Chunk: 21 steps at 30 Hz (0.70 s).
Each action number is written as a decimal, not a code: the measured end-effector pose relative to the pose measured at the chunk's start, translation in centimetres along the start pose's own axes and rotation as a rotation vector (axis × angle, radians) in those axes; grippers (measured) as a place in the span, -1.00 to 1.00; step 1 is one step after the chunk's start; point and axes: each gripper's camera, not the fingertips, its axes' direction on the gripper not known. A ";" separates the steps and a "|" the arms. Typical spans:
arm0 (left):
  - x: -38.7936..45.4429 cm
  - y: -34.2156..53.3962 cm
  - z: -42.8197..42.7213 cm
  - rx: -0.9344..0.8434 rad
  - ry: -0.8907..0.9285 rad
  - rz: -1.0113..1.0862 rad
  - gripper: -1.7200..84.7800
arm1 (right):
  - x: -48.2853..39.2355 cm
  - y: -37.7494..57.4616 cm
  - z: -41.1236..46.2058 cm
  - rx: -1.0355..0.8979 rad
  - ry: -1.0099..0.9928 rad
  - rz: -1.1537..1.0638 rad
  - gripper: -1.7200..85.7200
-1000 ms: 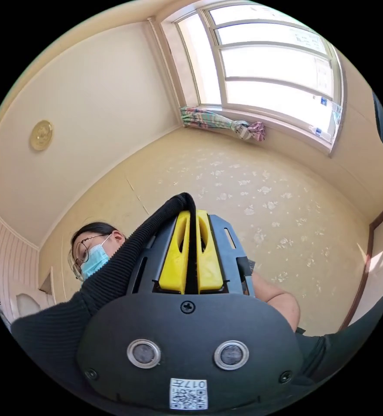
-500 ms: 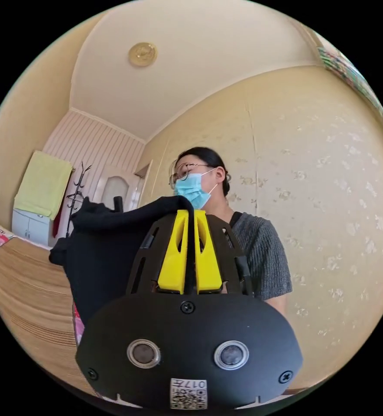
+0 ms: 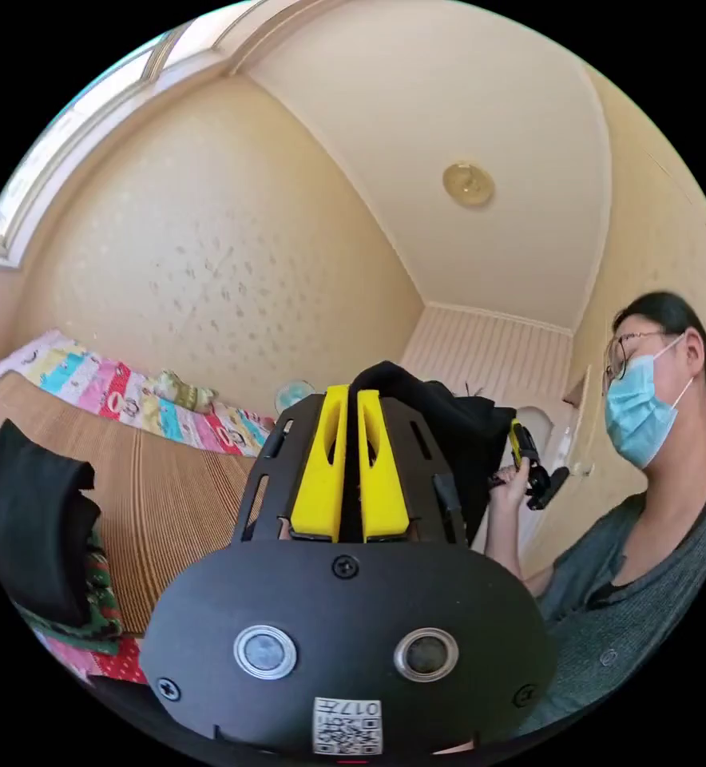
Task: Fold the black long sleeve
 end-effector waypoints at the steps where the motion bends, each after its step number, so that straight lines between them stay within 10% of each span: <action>1: 2.9 0.5 -0.3 0.086 -0.098 0.085 -0.97 | -0.5 0.3 -0.6 0.049 -0.007 -0.064 -0.92; 6: 7.8 1.3 1.5 0.351 -0.185 0.291 -0.97 | -0.7 1.9 1.0 0.115 0.089 -0.222 -0.92; 11: -0.4 -4.3 16.6 0.135 -0.254 0.261 -0.95 | 3.8 3.9 11.3 -0.040 0.129 -0.306 -0.91; 17: -19.4 -4.8 41.9 -0.484 -0.420 0.016 -0.76 | 17.7 14.6 40.1 -0.990 0.363 -0.076 -0.87; 21: -21.9 3.9 42.9 -0.591 -0.131 -0.052 -0.76 | 21.3 27.8 43.2 -1.334 0.154 0.069 -0.92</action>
